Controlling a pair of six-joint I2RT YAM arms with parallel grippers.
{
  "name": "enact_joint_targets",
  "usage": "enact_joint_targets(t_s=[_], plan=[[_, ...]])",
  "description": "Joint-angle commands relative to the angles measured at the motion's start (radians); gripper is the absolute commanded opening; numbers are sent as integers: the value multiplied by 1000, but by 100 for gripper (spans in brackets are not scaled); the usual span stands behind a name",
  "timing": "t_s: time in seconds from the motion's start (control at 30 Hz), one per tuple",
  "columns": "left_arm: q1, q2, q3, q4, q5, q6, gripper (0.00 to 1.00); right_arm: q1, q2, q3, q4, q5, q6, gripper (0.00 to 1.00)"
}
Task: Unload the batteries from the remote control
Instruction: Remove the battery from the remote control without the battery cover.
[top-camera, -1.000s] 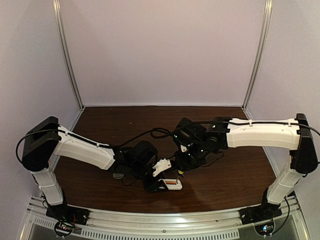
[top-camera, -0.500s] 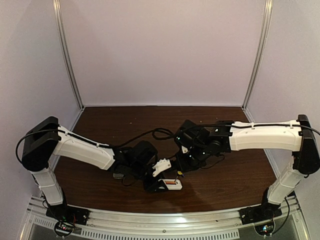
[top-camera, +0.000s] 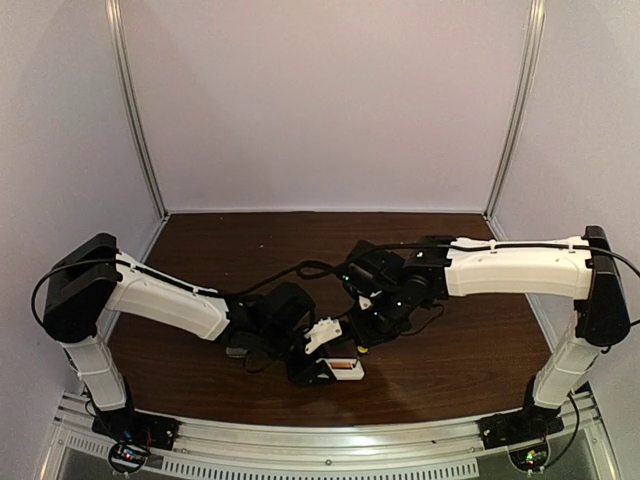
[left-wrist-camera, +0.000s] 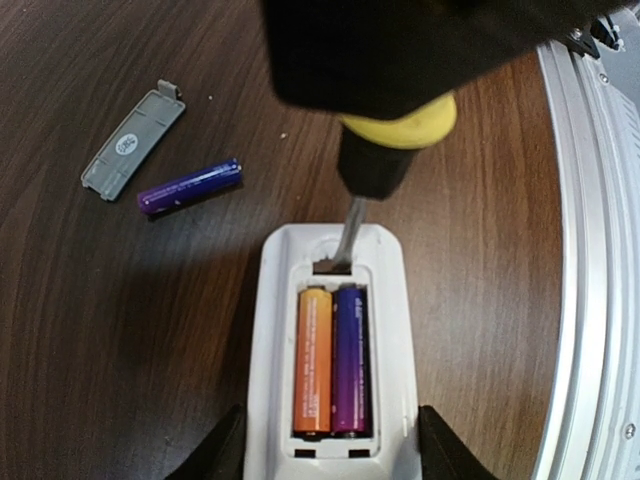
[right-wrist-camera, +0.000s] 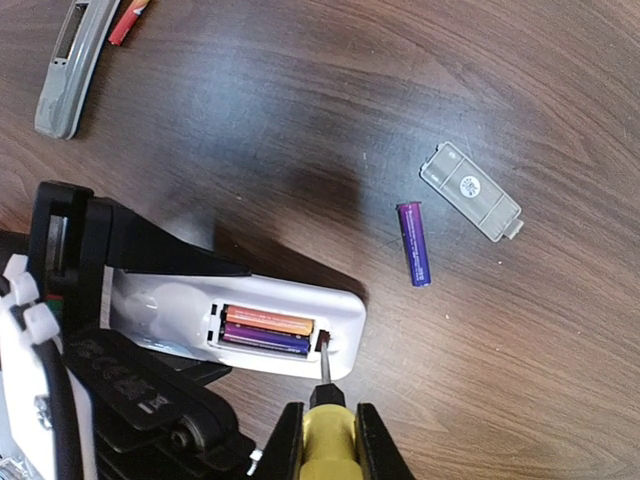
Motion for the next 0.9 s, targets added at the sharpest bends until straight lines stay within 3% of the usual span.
enact_joint_targets(t_s=[0.0,0.43,0.87], plan=[[-7,-6,-15,-16,-19,-15,0,26,39,4,15,-18,-18,0],[-7,-12,-21,1,-13,-6,0,24,-67,61,3,56,23,0],[-6,-17,-33,37,-16,-21,0,24,-67,-65,131,-2,76,0]])
